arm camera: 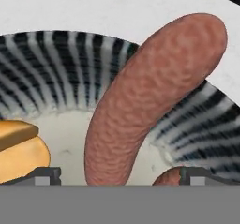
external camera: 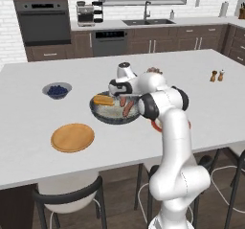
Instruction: Place one bun and one sausage from the bowl on each plate.
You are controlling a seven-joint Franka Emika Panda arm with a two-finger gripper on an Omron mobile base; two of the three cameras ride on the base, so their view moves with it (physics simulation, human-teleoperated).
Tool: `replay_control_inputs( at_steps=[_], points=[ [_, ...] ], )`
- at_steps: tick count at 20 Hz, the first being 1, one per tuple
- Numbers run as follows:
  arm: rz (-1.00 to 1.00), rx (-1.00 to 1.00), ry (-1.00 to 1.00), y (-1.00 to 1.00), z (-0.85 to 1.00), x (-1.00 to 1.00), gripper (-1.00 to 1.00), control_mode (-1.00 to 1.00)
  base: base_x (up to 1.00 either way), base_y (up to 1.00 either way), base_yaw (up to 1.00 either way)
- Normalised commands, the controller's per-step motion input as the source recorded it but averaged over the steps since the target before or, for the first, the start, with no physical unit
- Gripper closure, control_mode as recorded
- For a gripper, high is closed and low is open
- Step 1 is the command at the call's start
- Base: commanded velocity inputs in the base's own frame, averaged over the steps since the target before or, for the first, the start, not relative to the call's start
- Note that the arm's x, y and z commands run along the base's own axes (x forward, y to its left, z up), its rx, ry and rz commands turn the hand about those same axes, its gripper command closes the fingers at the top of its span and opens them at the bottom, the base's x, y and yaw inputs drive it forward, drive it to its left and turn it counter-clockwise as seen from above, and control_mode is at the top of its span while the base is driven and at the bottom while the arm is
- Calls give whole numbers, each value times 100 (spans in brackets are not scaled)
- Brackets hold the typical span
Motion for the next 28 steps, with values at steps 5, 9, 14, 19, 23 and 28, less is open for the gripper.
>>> replay_control_inputs(
  at_steps=[5, 9, 14, 19, 23, 28],
  points=[
    [0, 0, -1, 0, -13, 42, -100, -100, 0, 0, 0],
    [0, 0, 0, -4, -18, 24, -100, -100, 0, 0, 0],
    [0, 0, 0, -1, -9, -18, 100, -100, 0, 0, 0],
    [-1, 0, -3, 0, 0, -45, 100, -100, 0, 0, 0],
    [-1, 0, -4, 0, 15, -52, 100, -100, 0, 0, 0],
    [0, 0, 0, -2, 63, -92, 100, -100, 0, 0, 0]
  ],
)
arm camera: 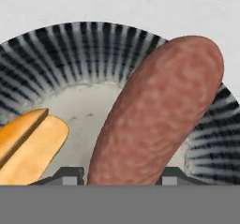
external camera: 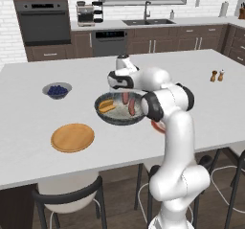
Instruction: Place one bun and one sausage from the bowl on each plate.
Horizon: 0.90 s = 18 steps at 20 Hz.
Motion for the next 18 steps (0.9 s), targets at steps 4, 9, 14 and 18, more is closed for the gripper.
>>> replay_control_inputs(
  at_steps=[4, 9, 14, 18],
  points=[
    [2, 0, 1, -7, 70, -100, 100, -100, 0, 0, 0],
    [11, 0, 13, 7, 55, -100, 100, -100, 0, 0, 0],
    [16, -3, 18, -33, 37, -84, 100, -100, 0, 0, 0],
    [32, -17, 22, -100, 34, -33, 100, -100, 0, 0, 0]
  ],
)
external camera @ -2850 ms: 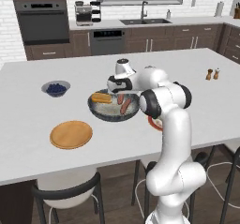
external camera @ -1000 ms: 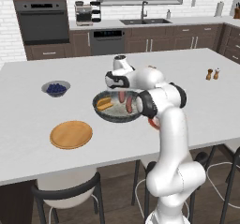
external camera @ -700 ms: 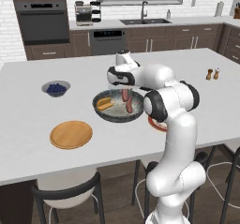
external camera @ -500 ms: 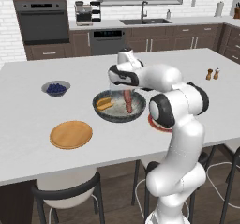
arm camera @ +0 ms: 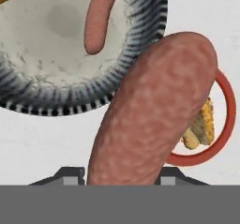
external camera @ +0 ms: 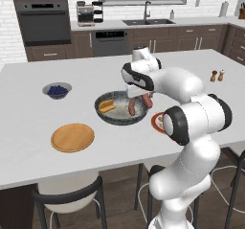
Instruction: Place one bun and one sausage from the bowl on each plate.
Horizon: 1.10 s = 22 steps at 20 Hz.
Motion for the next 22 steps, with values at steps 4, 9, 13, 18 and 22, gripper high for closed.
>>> replay_control_inputs(
  at_steps=[4, 9, 13, 18, 22],
  points=[
    [35, -15, 18, -100, 12, -49, 100, -100, 0, 0, 0],
    [16, 13, 18, -100, -31, -14, 100, -100, 0, 0, 0],
    [12, 20, 24, -100, -3, 43, 100, -100, 0, 0, 0],
    [16, 17, 3, -86, -36, 16, 100, -100, 0, 0, 0],
    [17, 19, 0, -12, -48, 58, 100, -100, 0, 0, 0]
  ],
)
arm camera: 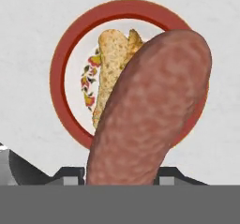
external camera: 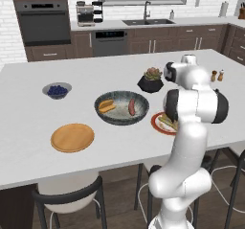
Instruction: Place one bun and one sausage from the bowl on each plate.
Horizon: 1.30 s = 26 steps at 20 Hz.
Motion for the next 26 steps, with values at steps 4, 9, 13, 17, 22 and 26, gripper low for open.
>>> replay_control_inputs(
  at_steps=[4, 9, 13, 17, 22, 26],
  points=[
    [17, 12, -6, -24, -61, 57, 100, -100, 0, 0, 0],
    [8, 1, -3, -1, -55, 11, 100, -100, 0, 0, 0],
    [0, 0, 0, 11, -59, 0, 100, -100, 0, 0, 0],
    [0, 0, 0, -16, -48, 11, 100, -100, 0, 0, 0],
    [0, 0, 0, -3, -45, 4, 100, -100, 0, 0, 0],
    [-2, 0, 0, 27, -8, 0, 100, -100, 0, 0, 0]
  ],
)
